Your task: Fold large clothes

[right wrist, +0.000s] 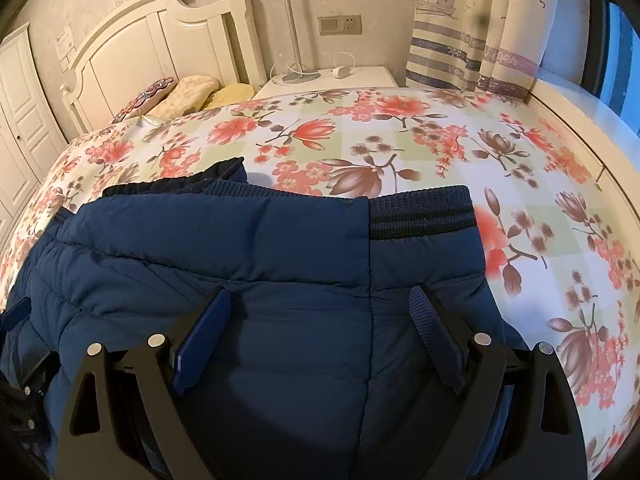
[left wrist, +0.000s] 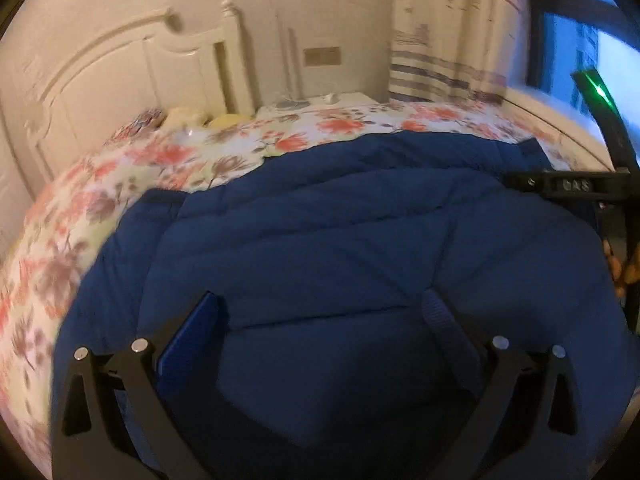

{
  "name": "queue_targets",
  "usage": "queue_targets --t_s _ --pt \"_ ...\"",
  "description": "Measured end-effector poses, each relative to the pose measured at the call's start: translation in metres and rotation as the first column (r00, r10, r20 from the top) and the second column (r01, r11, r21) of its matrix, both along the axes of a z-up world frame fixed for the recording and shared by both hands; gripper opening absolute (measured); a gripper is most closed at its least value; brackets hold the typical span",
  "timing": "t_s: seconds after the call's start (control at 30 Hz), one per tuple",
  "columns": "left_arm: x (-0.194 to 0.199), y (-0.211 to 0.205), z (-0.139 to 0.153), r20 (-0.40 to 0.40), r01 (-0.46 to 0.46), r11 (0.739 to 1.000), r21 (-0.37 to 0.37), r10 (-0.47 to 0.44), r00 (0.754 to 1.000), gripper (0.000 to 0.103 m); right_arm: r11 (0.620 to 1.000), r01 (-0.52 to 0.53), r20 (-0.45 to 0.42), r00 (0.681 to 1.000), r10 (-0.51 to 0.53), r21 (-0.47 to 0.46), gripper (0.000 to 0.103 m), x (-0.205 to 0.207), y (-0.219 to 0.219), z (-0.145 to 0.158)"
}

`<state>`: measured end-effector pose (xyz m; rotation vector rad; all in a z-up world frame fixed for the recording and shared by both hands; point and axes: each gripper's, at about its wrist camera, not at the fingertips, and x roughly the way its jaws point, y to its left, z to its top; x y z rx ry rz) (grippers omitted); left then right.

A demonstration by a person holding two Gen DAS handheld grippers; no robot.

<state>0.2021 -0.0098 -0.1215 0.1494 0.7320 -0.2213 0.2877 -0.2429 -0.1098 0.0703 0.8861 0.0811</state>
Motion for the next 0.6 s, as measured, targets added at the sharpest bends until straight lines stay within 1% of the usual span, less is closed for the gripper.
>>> queue_targets --t_s 0.07,0.13,0.17,0.23,0.27,0.3,0.33,0.37,0.43,0.5,0.53,0.6 --pt "0.006 0.006 -0.003 -0.028 0.002 0.999 -0.038 -0.003 1.0 0.101 1.0 0.0 -0.006 1.0 0.0 -0.004 0.086 -0.001 0.0 0.002" --pt "0.006 0.005 -0.004 -0.026 0.002 1.0 -0.029 -0.003 1.0 0.101 1.0 0.012 0.002 1.0 -0.012 -0.024 0.086 -0.007 0.002 0.006" --pt "0.005 0.004 -0.005 -0.019 -0.001 1.0 -0.019 0.0 1.0 0.101 0.999 0.02 0.031 0.999 -0.019 -0.036 0.087 -0.019 0.007 0.013" --pt "0.003 0.004 -0.006 -0.013 -0.004 1.0 -0.014 0.004 1.0 0.101 0.999 -0.044 0.085 0.995 0.047 -0.027 0.087 -0.042 0.025 0.024" --pt "0.004 0.004 -0.006 -0.015 -0.004 1.0 -0.015 0.004 1.0 0.101 0.994 -0.095 0.113 0.988 0.101 -0.056 0.087 -0.057 0.04 0.029" --pt "0.004 0.004 -0.006 -0.016 -0.005 1.0 -0.014 0.004 1.0 0.101 0.988 -0.119 0.13 0.983 0.131 -0.093 0.087 -0.068 0.051 0.031" --pt "0.001 0.002 -0.006 -0.015 -0.006 1.0 -0.012 0.005 1.0 0.101 0.977 -0.149 0.138 0.976 0.17 -0.15 0.087 -0.084 0.065 0.027" --pt "0.0 0.002 -0.006 -0.013 -0.006 1.0 -0.011 0.006 1.0 0.101 0.964 -0.175 0.128 0.971 0.203 -0.198 0.087 -0.095 0.076 0.02" --pt "-0.002 0.001 -0.006 -0.007 -0.01 1.0 -0.009 0.01 1.0 0.101 0.954 -0.165 0.128 0.971 0.201 -0.25 0.087 -0.106 0.082 0.008" --pt "-0.002 0.0 -0.007 -0.002 -0.014 1.0 0.001 0.014 1.0 0.101 0.961 -0.164 0.125 0.973 0.195 -0.22 0.087 -0.104 0.076 0.004" --pt "-0.003 -0.001 -0.007 -0.001 -0.015 1.0 0.006 0.015 1.0 0.101 0.964 -0.17 0.109 0.975 0.194 -0.203 0.087 -0.099 0.073 0.004" --pt "-0.002 -0.002 -0.007 -0.002 -0.016 1.0 0.012 0.016 1.0 0.101 0.964 -0.169 0.097 0.977 0.192 -0.204 0.087 -0.098 0.072 0.006"
